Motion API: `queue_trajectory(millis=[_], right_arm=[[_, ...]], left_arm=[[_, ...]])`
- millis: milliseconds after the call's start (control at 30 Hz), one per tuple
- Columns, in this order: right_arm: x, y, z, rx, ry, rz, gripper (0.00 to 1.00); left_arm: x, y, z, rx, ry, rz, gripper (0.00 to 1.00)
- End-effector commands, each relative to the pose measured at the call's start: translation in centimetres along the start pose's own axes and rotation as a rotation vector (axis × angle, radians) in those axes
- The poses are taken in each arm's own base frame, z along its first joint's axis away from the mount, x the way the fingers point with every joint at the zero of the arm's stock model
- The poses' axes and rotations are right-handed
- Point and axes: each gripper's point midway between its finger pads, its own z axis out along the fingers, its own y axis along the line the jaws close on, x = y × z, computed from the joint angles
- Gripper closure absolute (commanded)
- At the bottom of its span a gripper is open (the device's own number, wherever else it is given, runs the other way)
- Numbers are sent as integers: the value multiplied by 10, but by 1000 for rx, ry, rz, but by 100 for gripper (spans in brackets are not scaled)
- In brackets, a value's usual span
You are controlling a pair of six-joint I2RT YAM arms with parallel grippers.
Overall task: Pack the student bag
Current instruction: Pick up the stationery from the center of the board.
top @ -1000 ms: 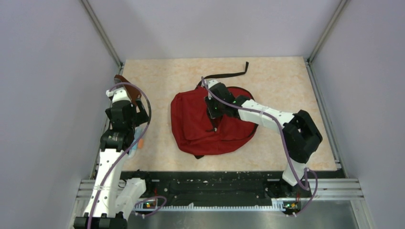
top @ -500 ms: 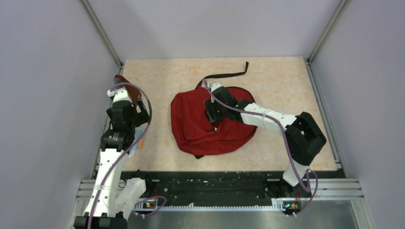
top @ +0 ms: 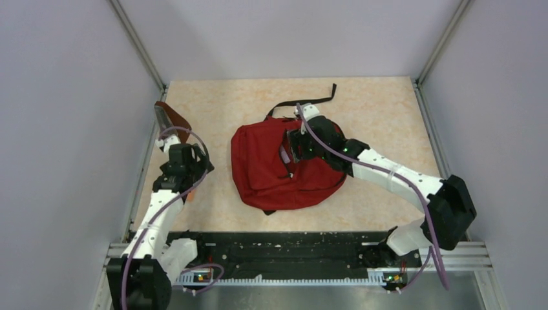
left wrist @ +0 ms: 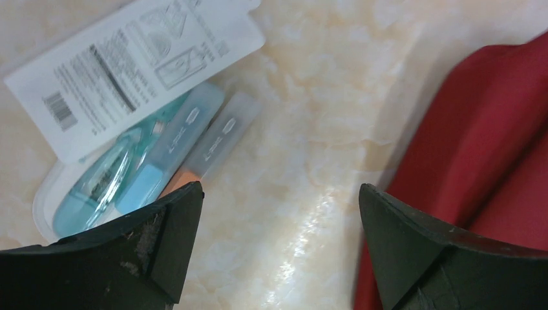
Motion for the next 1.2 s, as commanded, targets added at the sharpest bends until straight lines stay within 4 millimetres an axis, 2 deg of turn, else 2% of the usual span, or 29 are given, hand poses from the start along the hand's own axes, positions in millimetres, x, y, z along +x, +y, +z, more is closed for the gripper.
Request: queue_trajectory(millis=[0, 67, 167, 267, 433, 567, 767, 1033, 1167], right_arm=[[-21, -9, -24, 26, -102, 10, 34], [-16, -11, -30, 18, -116, 20, 32], [-15, -12, -39, -9, -151, 40, 30], [-18, -13, -48, -31, -185, 48, 30], [-23, -12, -56, -54, -215, 56, 30], [-22, -6, -60, -93, -227, 68, 30], [-19, -7, -60, -94, -224, 73, 31], [-20, -5, -61, -106, -235, 86, 33], [-20, -4, -61, -111, -234, 88, 35]], left_arm=[[5, 16, 19, -95, -41, -126, 4], [9, 36, 24, -168, -43, -187, 2], [22, 53, 32, -199, -9, -286, 2], [35, 63, 39, -234, 22, -312, 3], [41, 68, 44, -272, 67, -273, 8], [44, 62, 49, -254, 111, -253, 12], [58, 44, 60, -178, 197, -262, 23], [64, 17, 59, -94, 212, -284, 31], [71, 22, 63, -122, 226, -284, 34]])
